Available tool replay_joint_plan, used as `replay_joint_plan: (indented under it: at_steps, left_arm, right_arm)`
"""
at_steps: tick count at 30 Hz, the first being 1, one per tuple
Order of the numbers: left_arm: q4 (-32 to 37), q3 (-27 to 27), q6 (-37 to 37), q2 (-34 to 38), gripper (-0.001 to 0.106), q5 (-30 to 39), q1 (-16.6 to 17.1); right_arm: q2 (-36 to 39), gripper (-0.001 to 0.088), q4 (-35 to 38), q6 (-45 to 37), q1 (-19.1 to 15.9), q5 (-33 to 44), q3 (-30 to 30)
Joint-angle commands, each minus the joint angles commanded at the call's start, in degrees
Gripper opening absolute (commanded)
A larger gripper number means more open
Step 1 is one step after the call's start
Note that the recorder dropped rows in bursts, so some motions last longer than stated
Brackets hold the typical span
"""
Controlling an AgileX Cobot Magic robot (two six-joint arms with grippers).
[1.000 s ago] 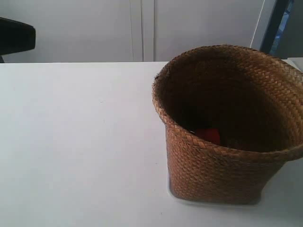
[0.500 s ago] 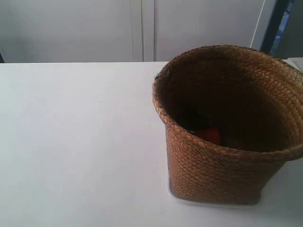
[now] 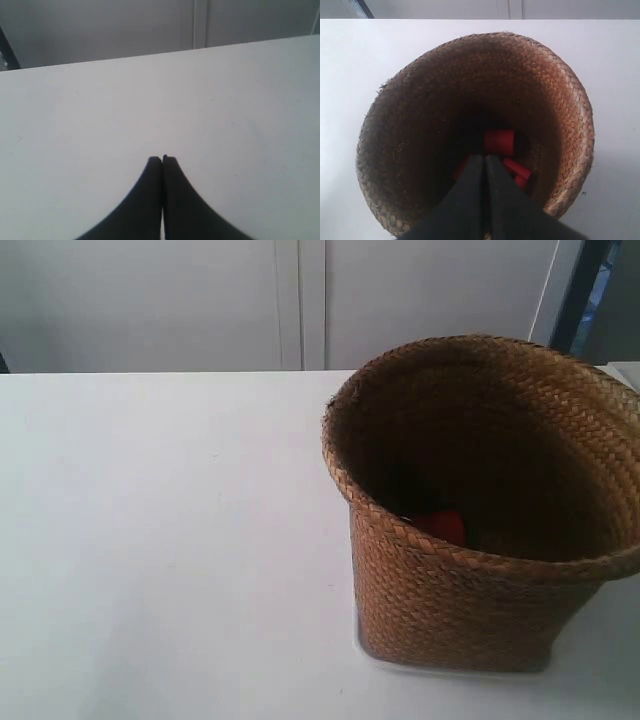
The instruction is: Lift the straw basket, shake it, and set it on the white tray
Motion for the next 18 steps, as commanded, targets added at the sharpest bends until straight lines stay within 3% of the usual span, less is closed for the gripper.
replay_joint_plan:
  at_steps: [10, 18]
  left_arm:
    - [-3.05, 7.78, -0.11, -8.97, 0.0, -0.03, 2.9]
    - [-3.05, 11.16, -0.11, -8.97, 0.0, -0.34, 3.17]
  right_arm:
    - [0.0, 0.0, 0.0, 0.0, 0.0, 0.0, 0.0]
    - [0.0, 0.0, 0.0, 0.0, 0.0, -0.07, 0.0]
